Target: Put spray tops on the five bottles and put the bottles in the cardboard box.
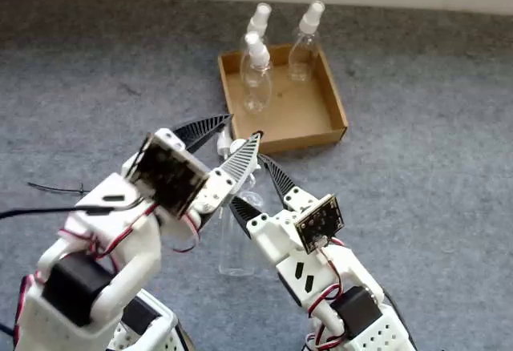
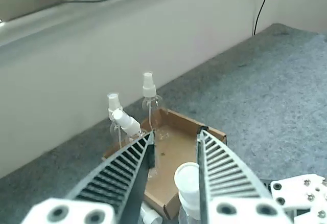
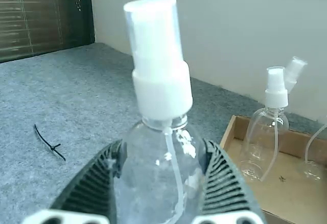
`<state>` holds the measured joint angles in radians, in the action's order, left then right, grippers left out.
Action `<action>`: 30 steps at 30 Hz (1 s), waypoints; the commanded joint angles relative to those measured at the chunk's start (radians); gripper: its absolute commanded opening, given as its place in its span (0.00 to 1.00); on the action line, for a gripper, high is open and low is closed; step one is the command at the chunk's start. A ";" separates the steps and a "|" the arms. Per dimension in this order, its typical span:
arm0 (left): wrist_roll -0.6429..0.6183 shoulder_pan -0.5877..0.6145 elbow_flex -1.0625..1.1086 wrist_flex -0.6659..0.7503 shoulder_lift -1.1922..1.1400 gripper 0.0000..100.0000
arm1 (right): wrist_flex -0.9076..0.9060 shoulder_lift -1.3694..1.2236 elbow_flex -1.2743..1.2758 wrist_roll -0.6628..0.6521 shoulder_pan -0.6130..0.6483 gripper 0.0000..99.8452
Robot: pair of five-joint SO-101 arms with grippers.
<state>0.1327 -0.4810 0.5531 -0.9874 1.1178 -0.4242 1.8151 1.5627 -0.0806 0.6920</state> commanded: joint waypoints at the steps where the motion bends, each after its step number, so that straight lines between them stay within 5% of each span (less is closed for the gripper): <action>1: 0.009 0.012 0.015 0.003 -0.048 0.13 | -0.002 0.010 -0.012 0.011 -0.015 0.00; 11: 0.072 0.061 0.180 0.120 -0.058 0.13 | -0.002 0.010 -0.012 0.011 -0.013 0.00; 30: 0.069 0.010 -0.016 0.104 -0.059 0.13 | 0.002 0.010 0.054 0.002 0.082 0.00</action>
<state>0.1987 -0.4335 0.6084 -0.8784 1.0625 -0.4242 1.8151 1.6134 -0.0806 0.7350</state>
